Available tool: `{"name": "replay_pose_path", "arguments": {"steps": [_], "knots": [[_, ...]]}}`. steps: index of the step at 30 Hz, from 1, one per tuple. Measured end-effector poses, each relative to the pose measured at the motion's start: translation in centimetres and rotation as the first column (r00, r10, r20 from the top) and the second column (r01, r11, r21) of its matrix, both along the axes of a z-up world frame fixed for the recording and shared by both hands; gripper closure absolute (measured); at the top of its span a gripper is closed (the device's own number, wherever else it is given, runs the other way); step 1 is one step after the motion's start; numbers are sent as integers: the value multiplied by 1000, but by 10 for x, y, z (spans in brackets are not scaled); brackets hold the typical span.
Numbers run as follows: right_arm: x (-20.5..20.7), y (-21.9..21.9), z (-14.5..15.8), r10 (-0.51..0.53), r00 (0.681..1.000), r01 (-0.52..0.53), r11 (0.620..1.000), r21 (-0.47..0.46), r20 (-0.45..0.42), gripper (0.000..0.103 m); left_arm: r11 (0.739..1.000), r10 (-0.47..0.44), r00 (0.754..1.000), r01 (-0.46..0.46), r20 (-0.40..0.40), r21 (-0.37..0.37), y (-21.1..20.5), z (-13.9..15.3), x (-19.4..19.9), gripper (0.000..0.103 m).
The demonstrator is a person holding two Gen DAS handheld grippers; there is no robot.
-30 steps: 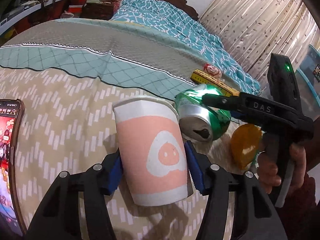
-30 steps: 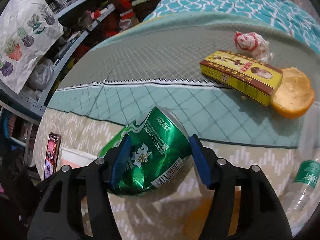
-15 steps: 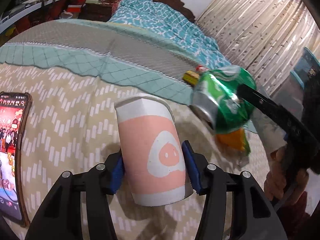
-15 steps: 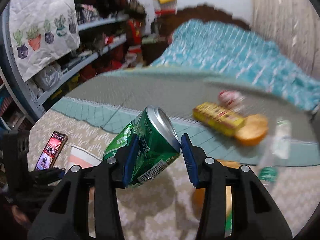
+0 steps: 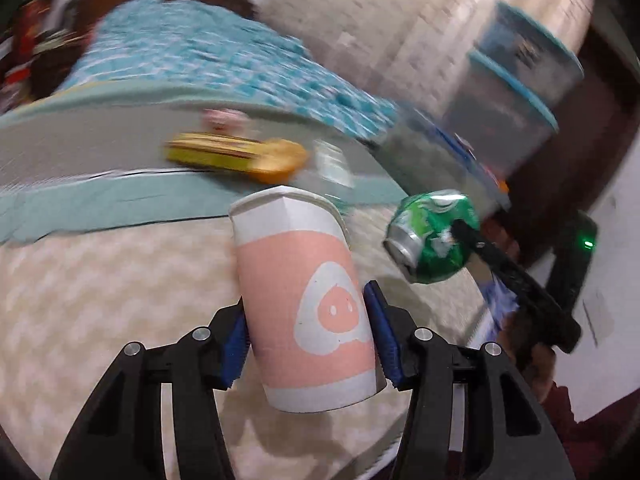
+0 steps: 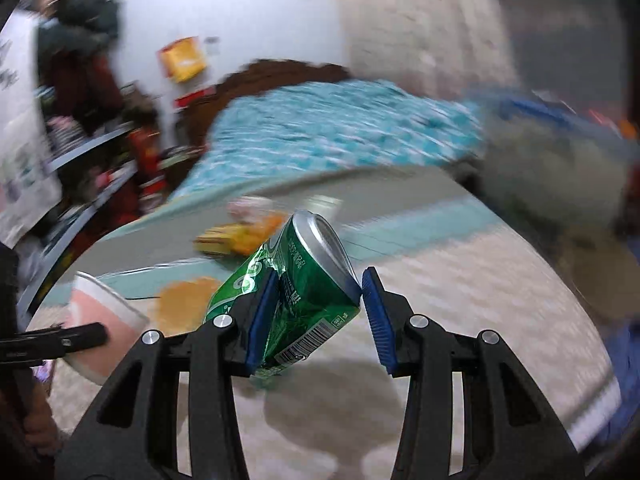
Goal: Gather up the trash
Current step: 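Carry the cup and can to the wastebasket and release both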
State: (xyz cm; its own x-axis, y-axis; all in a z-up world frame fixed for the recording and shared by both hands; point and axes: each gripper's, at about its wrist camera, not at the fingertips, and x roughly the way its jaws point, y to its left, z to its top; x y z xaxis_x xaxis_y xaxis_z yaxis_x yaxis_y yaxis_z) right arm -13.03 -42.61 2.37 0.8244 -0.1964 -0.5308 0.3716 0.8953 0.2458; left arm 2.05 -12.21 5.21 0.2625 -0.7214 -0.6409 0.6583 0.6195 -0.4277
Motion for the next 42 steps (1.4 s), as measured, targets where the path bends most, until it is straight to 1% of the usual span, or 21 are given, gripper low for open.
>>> {"name": "replay_pose_path", "arguments": {"steps": [2, 4, 6, 7, 9, 12, 15, 17, 20, 22, 23, 24, 25, 26, 27, 30, 32, 33, 37, 40, 42], "knots": [[-17, -28, -16, -65, 998, 66, 996, 55, -18, 57, 996, -76, 997, 76, 6, 40, -42, -3, -5, 53], [-31, -53, -30, -109, 994, 111, 988, 105, -29, 57, 987, -147, 989, 147, 3, 71, -80, -7, -10, 53], [-42, -78, -42, -147, 989, 150, 978, 144, -36, 57, 967, -230, 973, 228, 3, 117, -126, -14, -17, 53], [-46, -86, -47, -160, 987, 163, 974, 159, -34, 57, 958, -257, 966, 255, 1, 132, -142, -17, -18, 53], [-56, -110, -53, -188, 982, 187, 962, 199, -14, 57, 932, -317, 948, 313, -11, 181, -187, -30, -22, 53], [-71, -144, -53, -254, 967, 247, 948, 202, 10, 57, 900, -373, 927, 373, -45, 224, -243, -47, -20, 53], [-84, -184, -50, -328, 945, 316, 925, 209, 21, 57, 878, -418, 906, 421, -64, 227, -293, -52, -19, 53], [-93, -209, -52, -369, 929, 356, 910, 214, 24, 57, 857, -463, 884, 464, -61, 222, -334, -51, -25, 53], [-105, -256, -51, -460, 887, 443, 867, 230, 26, 57, 829, -519, 854, 513, -37, 220, -391, -44, -38, 52], [-110, -277, -50, -503, 864, 486, 845, 225, 23, 57, 820, -541, 841, 533, -21, 208, -425, -39, -44, 49], [-112, -284, -50, -518, 855, 502, 836, 220, 19, 54, 823, -540, 842, 529, -3, 207, -446, -37, -49, 48], [-115, -297, -52, -536, 844, 521, 823, 225, 9, 52, 827, -538, 843, 526, 7, 201, -462, -35, -52, 44], [-119, -302, -52, -550, 835, 534, 813, 234, 6, 39, 822, -546, 838, 536, 1, 191, -472, -33, -56, 39], [-127, -306, -52, -581, 814, 561, 792, 241, 15, 31, 814, -558, 830, 550, -10, 190, -486, -34, -60, 29], [-131, -306, -52, -596, 803, 574, 783, 242, 23, 31, 812, -560, 829, 550, -6, 198, -495, -32, -63, 28], [-148, -301, -49, -634, 771, 609, 760, 228, 55, 31, 807, -568, 823, 558, -3, 193, -495, -30, -71, 28], [-154, -294, -48, -643, 762, 612, 754, 240, 76, 31, 812, -567, 823, 559, -1, 169, -481, -25, -72, 28], [-156, -290, -48, -640, 764, 607, 755, 247, 81, 31, 816, -564, 826, 556, 5, 161, -471, -22, -73, 28], [-147, -275, -45, -596, 796, 554, 786, 275, 102, 33, 832, -542, 840, 538, -8, 136, -427, -8, -73, 29], [-126, -258, -39, -529, 841, 484, 829, 278, 113, 36, 839, -536, 844, 530, 21, 125, -375, 4, -74, 29], [-108, -243, -36, -475, 873, 433, 859, 273, 109, 37, 849, -521, 852, 510, 56, 136, -328, 10, -74, 29]]}}
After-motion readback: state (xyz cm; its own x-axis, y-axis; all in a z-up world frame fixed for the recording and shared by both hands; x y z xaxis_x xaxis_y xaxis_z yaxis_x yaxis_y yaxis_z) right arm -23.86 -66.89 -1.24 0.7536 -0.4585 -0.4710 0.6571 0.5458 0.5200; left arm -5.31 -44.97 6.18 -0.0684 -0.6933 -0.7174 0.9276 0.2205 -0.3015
